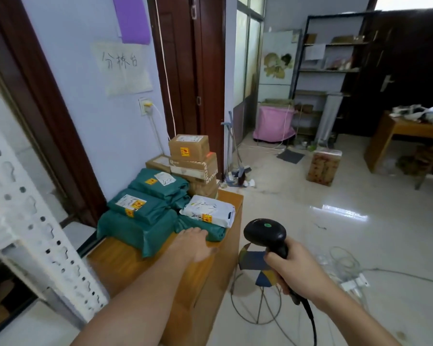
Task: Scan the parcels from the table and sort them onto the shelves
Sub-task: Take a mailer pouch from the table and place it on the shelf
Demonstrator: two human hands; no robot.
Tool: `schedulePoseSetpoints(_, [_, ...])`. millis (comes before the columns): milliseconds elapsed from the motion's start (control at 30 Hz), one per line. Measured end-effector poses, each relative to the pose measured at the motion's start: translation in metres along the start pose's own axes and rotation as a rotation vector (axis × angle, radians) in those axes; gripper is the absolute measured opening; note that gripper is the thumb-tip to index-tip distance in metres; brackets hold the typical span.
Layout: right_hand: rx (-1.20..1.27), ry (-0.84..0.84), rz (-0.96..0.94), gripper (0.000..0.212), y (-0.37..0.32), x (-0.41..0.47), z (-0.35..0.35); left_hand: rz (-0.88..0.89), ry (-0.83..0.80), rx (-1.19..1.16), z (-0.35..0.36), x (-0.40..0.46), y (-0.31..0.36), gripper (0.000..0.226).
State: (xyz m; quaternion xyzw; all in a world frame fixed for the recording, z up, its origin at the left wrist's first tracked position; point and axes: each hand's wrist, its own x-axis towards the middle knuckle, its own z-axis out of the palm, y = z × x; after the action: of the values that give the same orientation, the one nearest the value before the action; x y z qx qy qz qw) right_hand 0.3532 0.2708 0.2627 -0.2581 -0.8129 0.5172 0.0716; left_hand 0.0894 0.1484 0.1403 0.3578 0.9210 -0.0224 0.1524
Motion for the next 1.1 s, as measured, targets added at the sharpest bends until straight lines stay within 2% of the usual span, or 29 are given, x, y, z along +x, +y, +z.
schedulePoseSetpoints(300, [0.016, 0.019, 0.04, 0.002, 0.007, 0.116, -0.027, -0.055, -0.1, -0.08, 0.006, 0.115, -0.007, 0.086])
schedulePoseSetpoints(500, [-0.077, -0.079, 0.015, 0.004, 0.027, 0.229, -0.041, -0.229, -0.129, -0.26, 0.029, 0.187, -0.015, 0.084])
schedulePoseSetpoints(567, [-0.07, -0.156, 0.018, 0.002, 0.031, 0.269, -0.045, -0.332, -0.119, -0.414, 0.034, 0.205, -0.015, 0.082])
schedulePoseSetpoints(633, [-0.074, -0.236, 0.025, 0.004, 0.035, 0.306, -0.048, -0.466, -0.113, -0.666, 0.043, 0.224, -0.014, 0.076])
schedulePoseSetpoints(733, [-0.075, -0.363, 0.022, 0.005, 0.036, 0.352, -0.048, -0.699, -0.102, -1.022, 0.056, 0.247, -0.012, 0.084])
schedulePoseSetpoints(833, [-0.095, -0.458, 0.007, 0.007, 0.036, 0.388, -0.041, -0.855, -0.093, -1.316, 0.071, 0.268, -0.011, 0.064])
schedulePoseSetpoints(867, [-0.104, -0.482, 0.006, 0.006, 0.037, 0.399, -0.038, -0.907, -0.068, -1.396, 0.069, 0.273, -0.009, 0.067])
schedulePoseSetpoints(933, [-0.116, -0.519, 0.019, 0.006, 0.038, 0.416, -0.03, -0.974, -0.053, -1.499, 0.082, 0.288, -0.012, 0.091])
schedulePoseSetpoints(967, [-0.113, -0.534, 0.033, 0.006, 0.039, 0.424, -0.026, -0.988, -0.054, -1.532, 0.083, 0.293, -0.011, 0.094])
schedulePoseSetpoints(1033, [-0.104, -0.554, 0.062, 0.003, 0.041, 0.438, -0.019, -1.024, -0.076, -1.605, 0.073, 0.297, -0.009, 0.088])
schedulePoseSetpoints(1100, [-0.113, -0.548, 0.072, 0.002, 0.042, 0.451, -0.012, -1.059, -0.078, -1.637, 0.067, 0.302, -0.014, 0.068])
